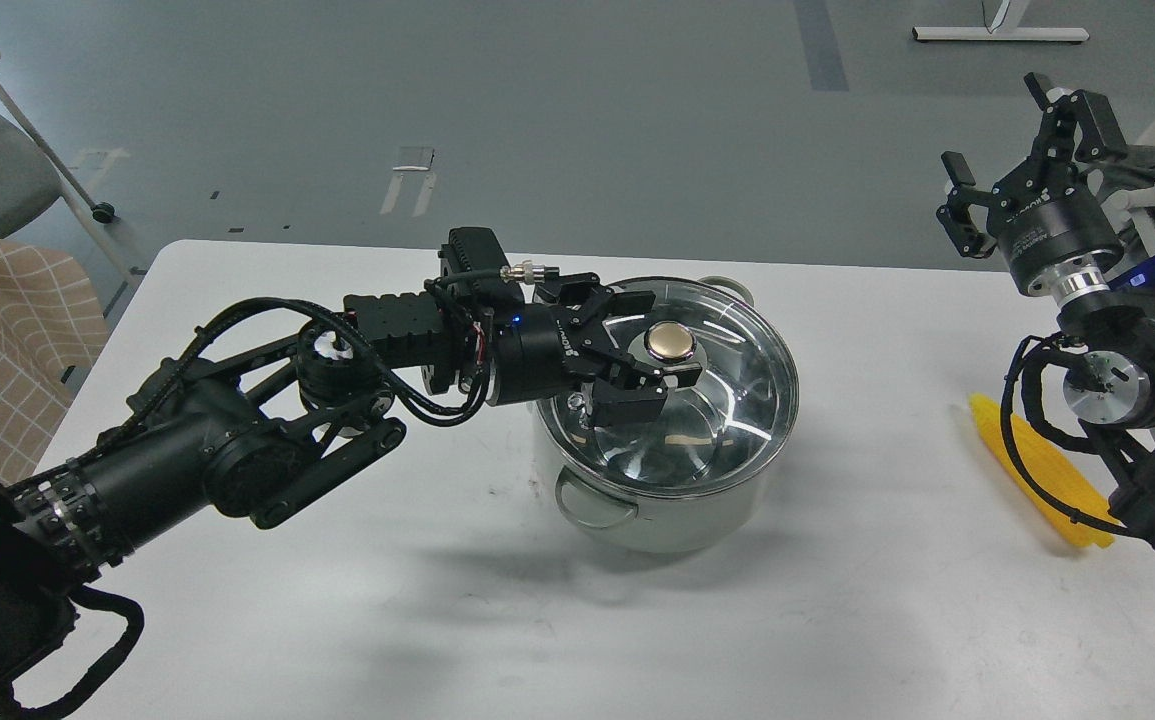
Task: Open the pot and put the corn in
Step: 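Lower the left gripper onto the gold lid knob and grasp it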
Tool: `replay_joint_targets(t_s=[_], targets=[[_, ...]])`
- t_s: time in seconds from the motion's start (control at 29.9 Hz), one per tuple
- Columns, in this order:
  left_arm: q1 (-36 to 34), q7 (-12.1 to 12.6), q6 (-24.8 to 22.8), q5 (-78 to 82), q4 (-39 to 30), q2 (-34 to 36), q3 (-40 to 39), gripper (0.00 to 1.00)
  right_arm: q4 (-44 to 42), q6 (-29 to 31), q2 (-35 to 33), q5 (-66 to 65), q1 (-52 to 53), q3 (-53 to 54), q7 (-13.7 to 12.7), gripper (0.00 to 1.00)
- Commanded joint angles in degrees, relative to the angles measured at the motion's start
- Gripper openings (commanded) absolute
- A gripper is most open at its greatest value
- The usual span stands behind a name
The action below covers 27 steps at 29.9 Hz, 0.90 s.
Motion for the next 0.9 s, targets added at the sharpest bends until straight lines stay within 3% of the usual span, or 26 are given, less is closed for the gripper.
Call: replay_joint_targets(t_s=[0.0, 0.37, 0.87], targets=[[0.3, 0.0, 0.4, 0.0, 0.0, 0.0, -0.1, 0.93, 0.0, 0.0, 0.0, 0.0, -0.1, 0.0, 0.0, 1.00], [0.5, 0.0, 1.8, 0.0, 1.1, -1.3, -0.1, 0.85, 0.0, 0.0, 0.0, 0.0, -0.5, 0.0, 0.0, 1.00], [1.2, 0.0, 2.2, 0.0, 1.4, -1.2, -0.1, 0.83, 0.0, 0.0, 0.0, 0.0, -0.5, 0.0, 0.0, 1.00]])
